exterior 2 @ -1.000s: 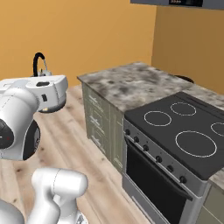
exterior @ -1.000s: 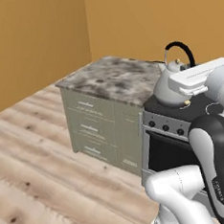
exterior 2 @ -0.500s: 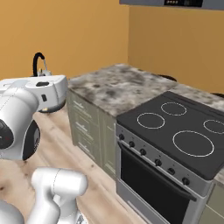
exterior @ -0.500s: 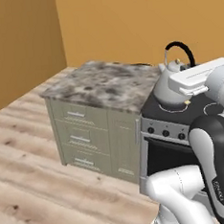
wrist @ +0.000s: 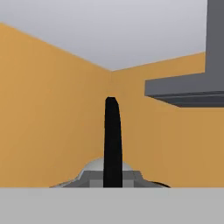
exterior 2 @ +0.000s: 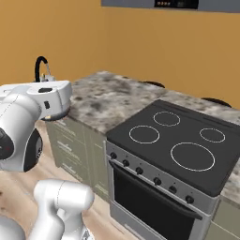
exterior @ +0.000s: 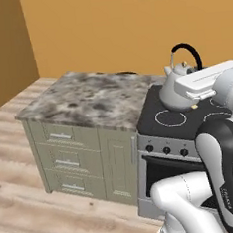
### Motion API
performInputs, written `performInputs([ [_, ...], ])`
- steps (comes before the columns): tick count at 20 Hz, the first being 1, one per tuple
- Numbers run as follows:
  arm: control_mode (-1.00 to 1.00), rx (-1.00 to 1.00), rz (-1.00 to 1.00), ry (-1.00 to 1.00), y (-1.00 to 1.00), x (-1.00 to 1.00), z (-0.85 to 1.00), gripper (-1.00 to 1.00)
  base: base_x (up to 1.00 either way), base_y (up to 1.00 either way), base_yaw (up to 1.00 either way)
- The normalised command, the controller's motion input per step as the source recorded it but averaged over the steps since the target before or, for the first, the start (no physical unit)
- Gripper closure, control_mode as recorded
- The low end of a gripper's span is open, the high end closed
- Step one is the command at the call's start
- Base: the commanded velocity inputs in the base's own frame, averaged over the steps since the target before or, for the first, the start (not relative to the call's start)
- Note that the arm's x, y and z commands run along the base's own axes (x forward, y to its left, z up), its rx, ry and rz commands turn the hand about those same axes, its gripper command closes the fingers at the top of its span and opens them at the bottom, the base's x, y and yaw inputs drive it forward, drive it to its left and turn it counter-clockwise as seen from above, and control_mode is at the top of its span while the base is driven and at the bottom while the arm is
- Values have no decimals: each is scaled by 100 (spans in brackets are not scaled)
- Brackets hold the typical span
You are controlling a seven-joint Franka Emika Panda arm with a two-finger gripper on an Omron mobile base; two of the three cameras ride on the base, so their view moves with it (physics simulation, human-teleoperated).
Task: Pick the kettle from the cabinet and place it on a stove burner. Then pick the pot from the counter and place it on another stove burner. Finally, turn both burners on.
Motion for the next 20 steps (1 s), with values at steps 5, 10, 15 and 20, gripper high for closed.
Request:
performInputs([
  [5,100,0,0,0,0,0,0,100,59,4,-33],
  [10,100,0,0,0,0,0,0,100,56,11,-34],
  [15,100,0,0,0,0,0,0,100,54,19,-35],
  [20,100,0,0,0,0,0,0,100,54,38,-37],
])
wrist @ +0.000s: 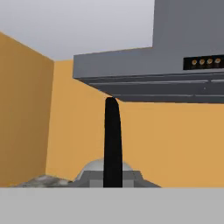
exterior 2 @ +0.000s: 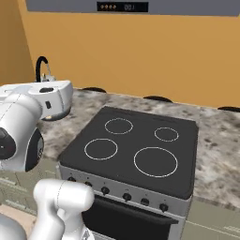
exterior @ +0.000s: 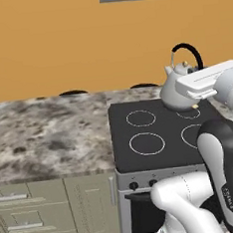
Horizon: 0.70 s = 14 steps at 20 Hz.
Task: Pick the kettle from the cabinet and place it on a stove burner. Then pick the pot from the counter and place it on another stove burner. Finally, turn both burners on.
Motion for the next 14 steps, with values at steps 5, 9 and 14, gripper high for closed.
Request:
performInputs([
  [5,100,0,0,0,0,0,0,100,43,33,-40],
  [9,100,0,0,0,0,0,0,100,46,27,-40],
  [14,100,0,0,0,0,0,0,100,45,28,-36],
])
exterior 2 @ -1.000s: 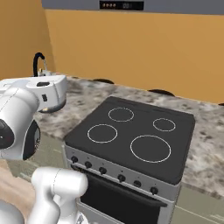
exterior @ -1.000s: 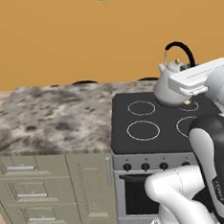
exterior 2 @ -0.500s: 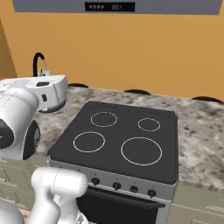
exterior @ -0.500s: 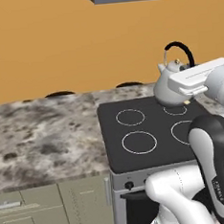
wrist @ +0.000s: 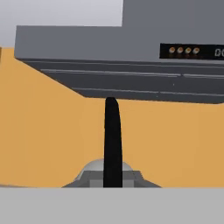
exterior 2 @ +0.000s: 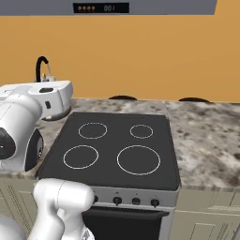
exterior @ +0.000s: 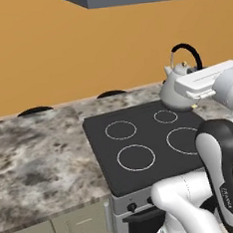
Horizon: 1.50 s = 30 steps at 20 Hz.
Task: Pick the kettle from the cabinet and place it on a stove burner. Then pick the pot from the counter and place it on another stove burner. Finally, turn both burners on.
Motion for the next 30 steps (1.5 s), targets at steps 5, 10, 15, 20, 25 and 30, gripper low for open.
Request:
performInputs([
  [5,100,0,0,0,0,0,0,100,43,38,-29],
  [10,100,0,0,0,0,0,0,100,26,36,-12],
  [15,-100,0,2,0,0,10,-1,100,0,0,0],
  [20,-100,0,16,0,0,33,-5,100,0,0,0],
  [25,-100,0,24,0,0,27,-11,100,0,0,0],
  [30,-100,0,25,0,0,21,-11,100,0,0,0],
])
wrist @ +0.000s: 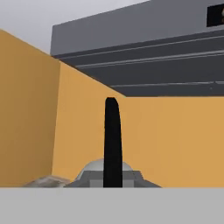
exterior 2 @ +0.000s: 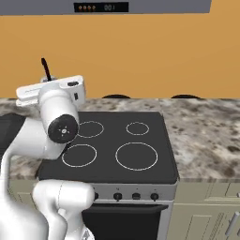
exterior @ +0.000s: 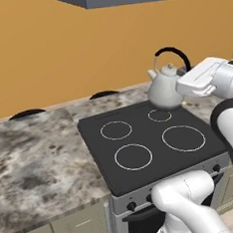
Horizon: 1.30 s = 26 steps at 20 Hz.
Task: Pick the kettle from the cabinet and place it on a stove burner. Then pick the pot from the counter and place it on another stove burner. Finally, turn both burners on.
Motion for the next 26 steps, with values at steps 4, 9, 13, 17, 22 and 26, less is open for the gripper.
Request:
performInputs([
  [4,-100,0,23,0,0,27,-13,100,0,0,0],
  [9,-100,0,23,0,0,28,-19,100,0,0,0],
  [13,-100,0,22,0,0,28,-34,100,0,0,0],
  [17,-100,-4,14,3,0,22,-32,100,0,0,0],
  [22,-100,-3,14,0,0,26,-28,100,0,0,0],
  [26,-100,-2,12,0,1,32,-26,100,0,0,0],
])
